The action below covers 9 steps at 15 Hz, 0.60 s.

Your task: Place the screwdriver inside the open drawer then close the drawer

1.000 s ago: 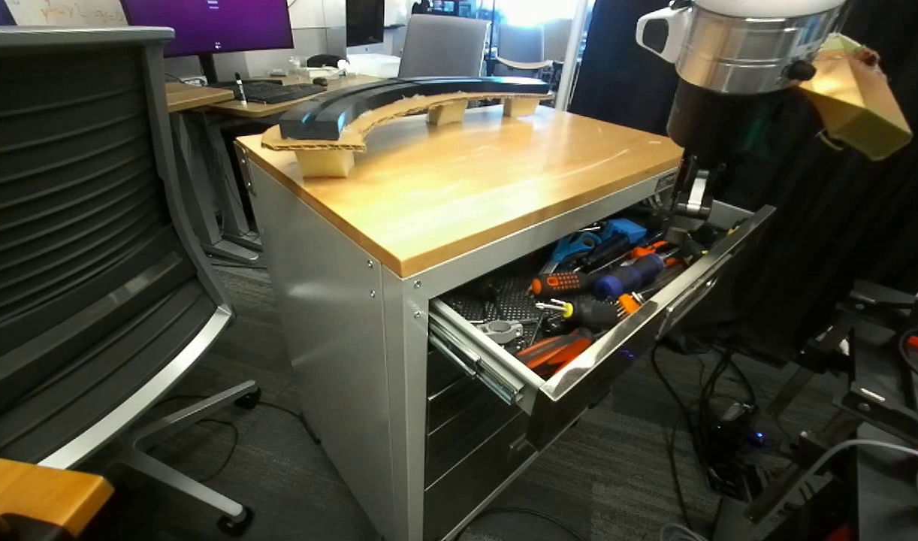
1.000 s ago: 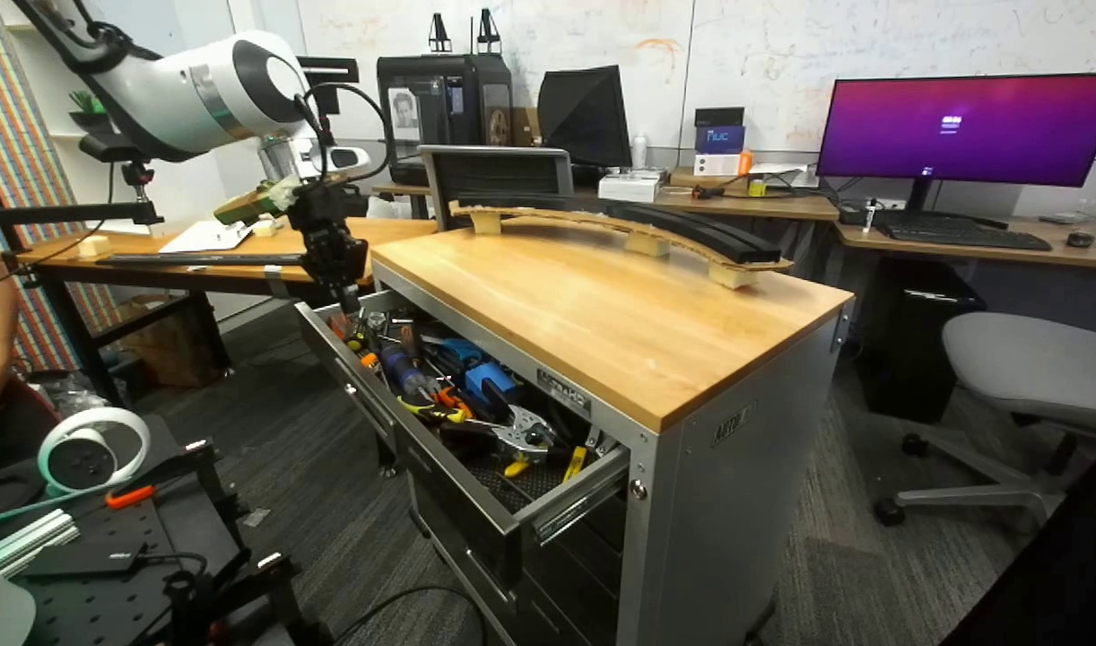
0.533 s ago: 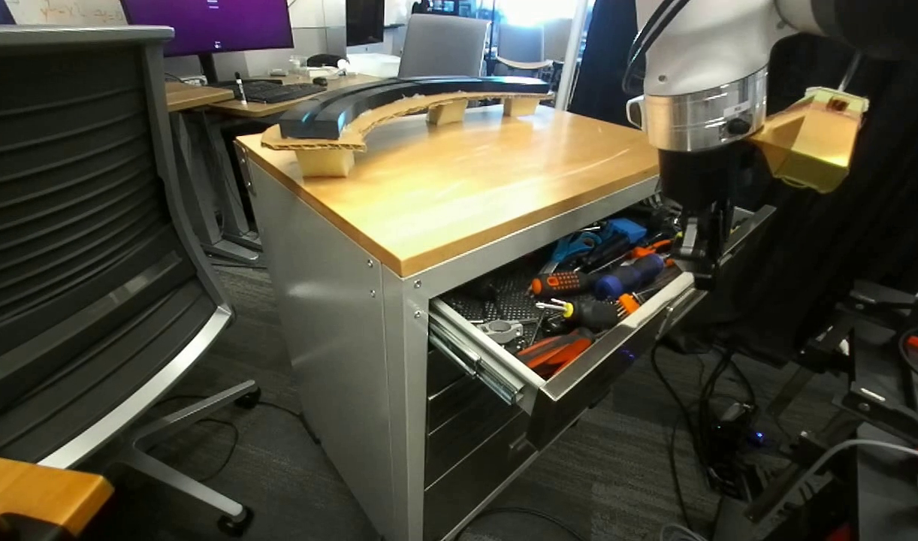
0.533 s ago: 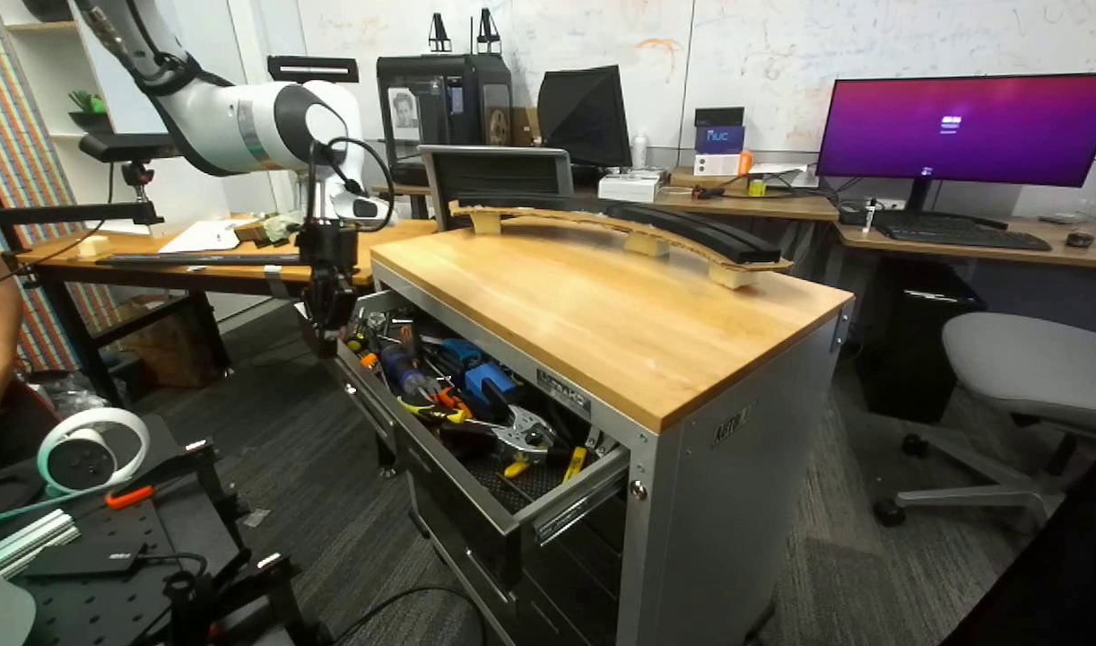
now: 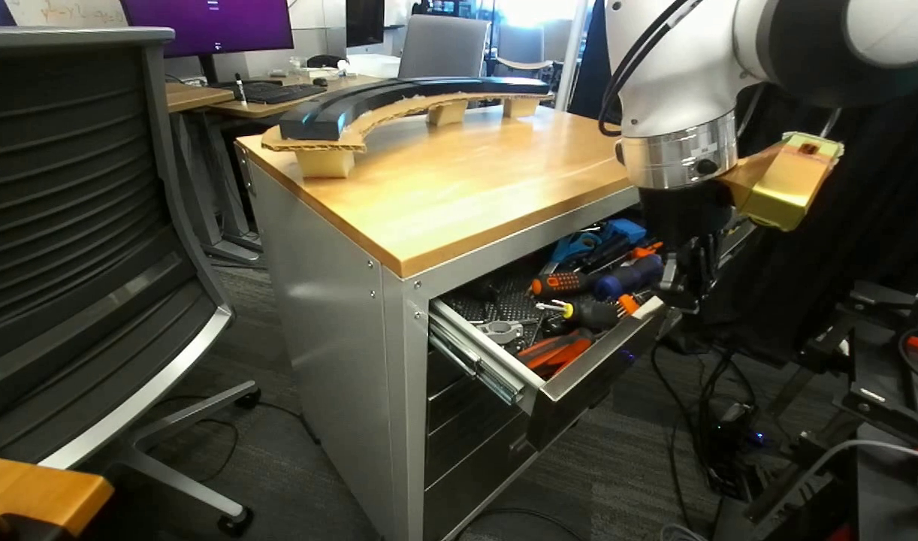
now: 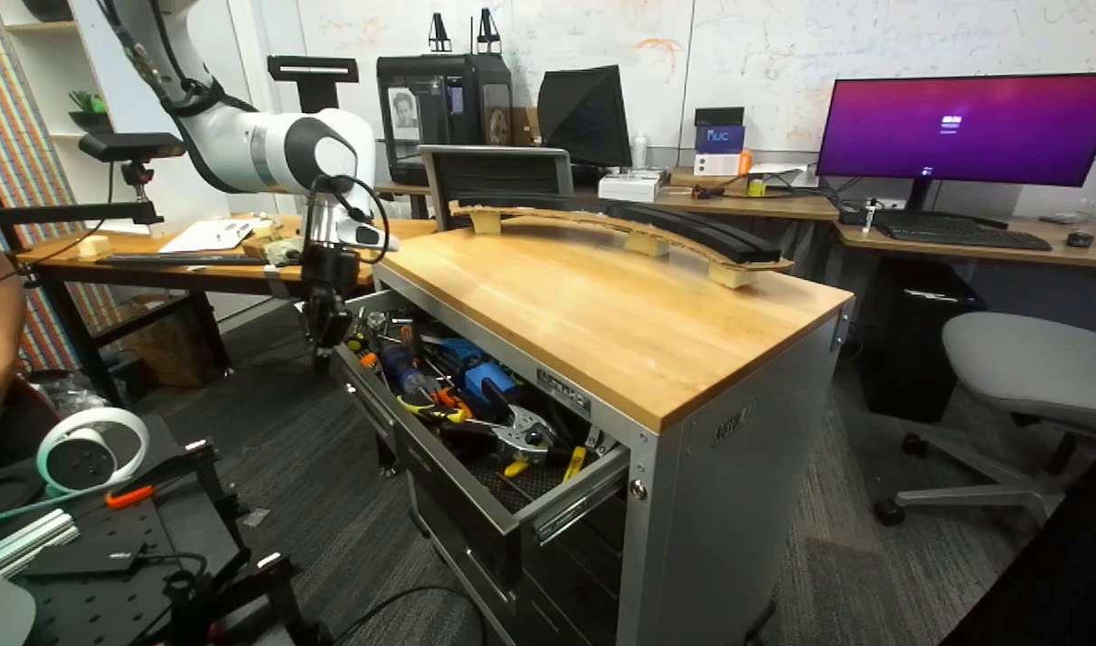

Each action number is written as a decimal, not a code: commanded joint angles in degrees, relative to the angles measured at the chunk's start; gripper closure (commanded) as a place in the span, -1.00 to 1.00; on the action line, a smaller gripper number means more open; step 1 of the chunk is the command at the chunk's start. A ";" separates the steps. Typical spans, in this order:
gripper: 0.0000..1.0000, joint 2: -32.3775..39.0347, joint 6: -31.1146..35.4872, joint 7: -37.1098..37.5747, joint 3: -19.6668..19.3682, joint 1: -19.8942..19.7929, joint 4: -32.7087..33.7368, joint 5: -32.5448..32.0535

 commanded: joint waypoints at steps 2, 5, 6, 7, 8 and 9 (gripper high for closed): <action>0.89 2.71 6.94 3.60 -2.38 4.73 2.73 -9.70; 0.88 3.53 5.75 7.04 -3.73 7.71 4.22 -20.11; 0.88 4.16 6.15 8.37 -4.24 8.56 4.80 -23.70; 0.89 5.00 6.46 9.80 -4.73 9.35 5.65 -27.19; 0.89 5.60 6.76 11.26 -5.20 10.03 6.26 -30.68; 0.89 6.48 6.87 12.86 -5.56 10.63 7.16 -34.21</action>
